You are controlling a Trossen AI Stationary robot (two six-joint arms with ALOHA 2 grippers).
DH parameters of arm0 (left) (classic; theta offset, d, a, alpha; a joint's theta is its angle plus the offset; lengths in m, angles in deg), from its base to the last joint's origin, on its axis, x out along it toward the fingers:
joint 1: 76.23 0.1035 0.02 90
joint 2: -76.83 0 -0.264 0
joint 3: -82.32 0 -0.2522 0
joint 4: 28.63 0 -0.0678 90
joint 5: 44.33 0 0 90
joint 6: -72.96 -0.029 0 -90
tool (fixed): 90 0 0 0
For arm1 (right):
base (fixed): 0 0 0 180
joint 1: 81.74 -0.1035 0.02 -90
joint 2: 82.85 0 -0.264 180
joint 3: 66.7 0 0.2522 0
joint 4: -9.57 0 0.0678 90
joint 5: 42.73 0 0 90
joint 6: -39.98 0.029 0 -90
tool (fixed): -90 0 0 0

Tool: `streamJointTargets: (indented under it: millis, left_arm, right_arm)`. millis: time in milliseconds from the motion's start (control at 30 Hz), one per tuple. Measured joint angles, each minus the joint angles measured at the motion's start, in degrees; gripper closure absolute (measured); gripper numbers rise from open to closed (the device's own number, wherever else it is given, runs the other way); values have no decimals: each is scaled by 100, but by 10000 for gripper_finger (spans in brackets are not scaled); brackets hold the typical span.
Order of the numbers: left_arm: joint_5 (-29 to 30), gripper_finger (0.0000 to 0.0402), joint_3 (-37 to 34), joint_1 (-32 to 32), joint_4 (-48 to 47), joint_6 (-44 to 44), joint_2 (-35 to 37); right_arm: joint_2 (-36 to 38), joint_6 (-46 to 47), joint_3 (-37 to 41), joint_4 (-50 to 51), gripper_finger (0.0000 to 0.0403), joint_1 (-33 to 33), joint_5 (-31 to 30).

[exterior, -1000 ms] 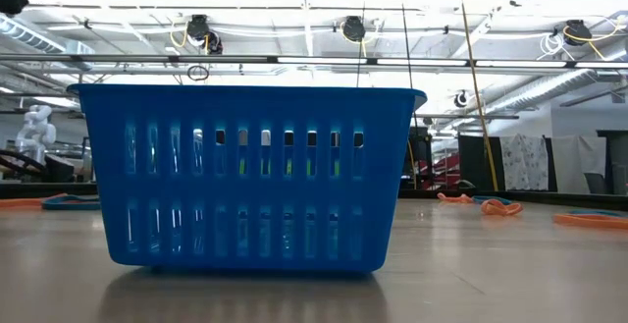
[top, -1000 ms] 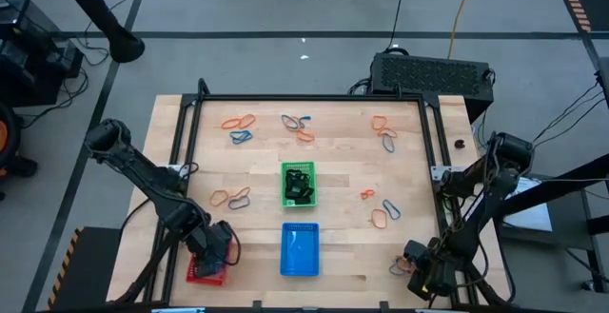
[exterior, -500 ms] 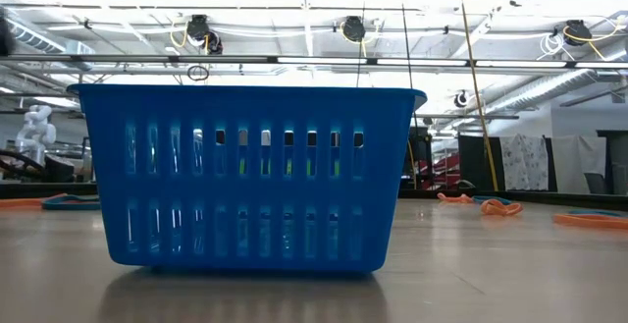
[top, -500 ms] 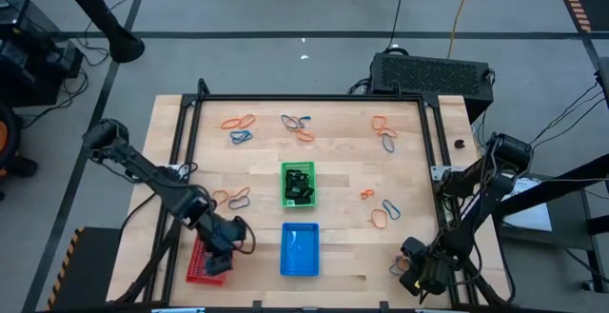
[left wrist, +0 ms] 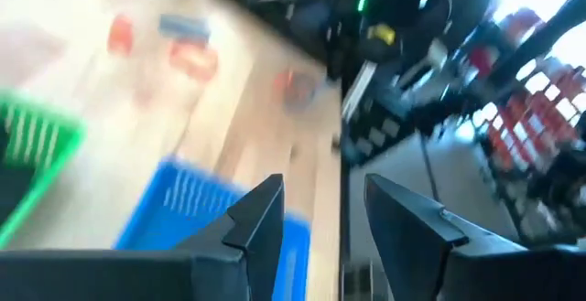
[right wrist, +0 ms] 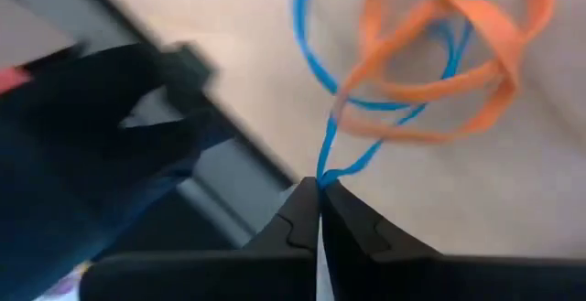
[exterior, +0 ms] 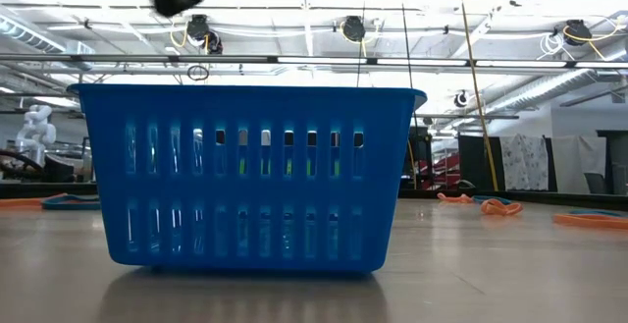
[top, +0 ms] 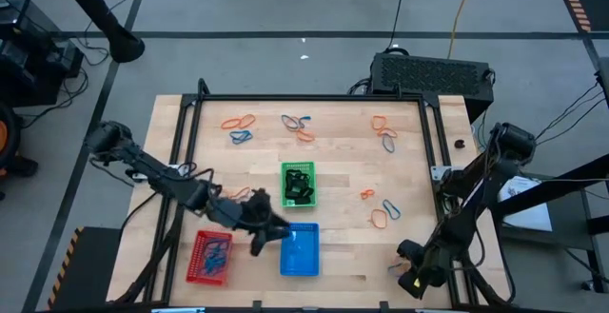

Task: Sort rubber bands into baskets
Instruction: Put the blue rubberband into the red bin

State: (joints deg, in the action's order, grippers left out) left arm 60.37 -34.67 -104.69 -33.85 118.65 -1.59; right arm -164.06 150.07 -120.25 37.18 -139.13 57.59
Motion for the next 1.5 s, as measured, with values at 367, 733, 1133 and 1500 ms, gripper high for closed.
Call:
streamJointTargets:
  millis: [367, 733, 1133, 1500]
  left_arm:
    - [-1016, 242, 0, 835, 3542, -295, -1300]
    - [-1506, 242, 1541, 984, 4526, 357, -3345]
    - [-1875, 242, 3236, 1126, 3822, 1838, -4610]
    - [-3142, 242, 3230, 1331, 3823, 1157, -4613]
  right_arm:
    - [1244, -1101, -4, -189, 402, 428, -284]
    - [1718, -3203, -11, -407, 403, 1170, -899]
    - [1722, -5077, -13, -1451, 403, 1927, -882]
    - [1722, -4901, -13, -1623, 402, 2367, -1013]
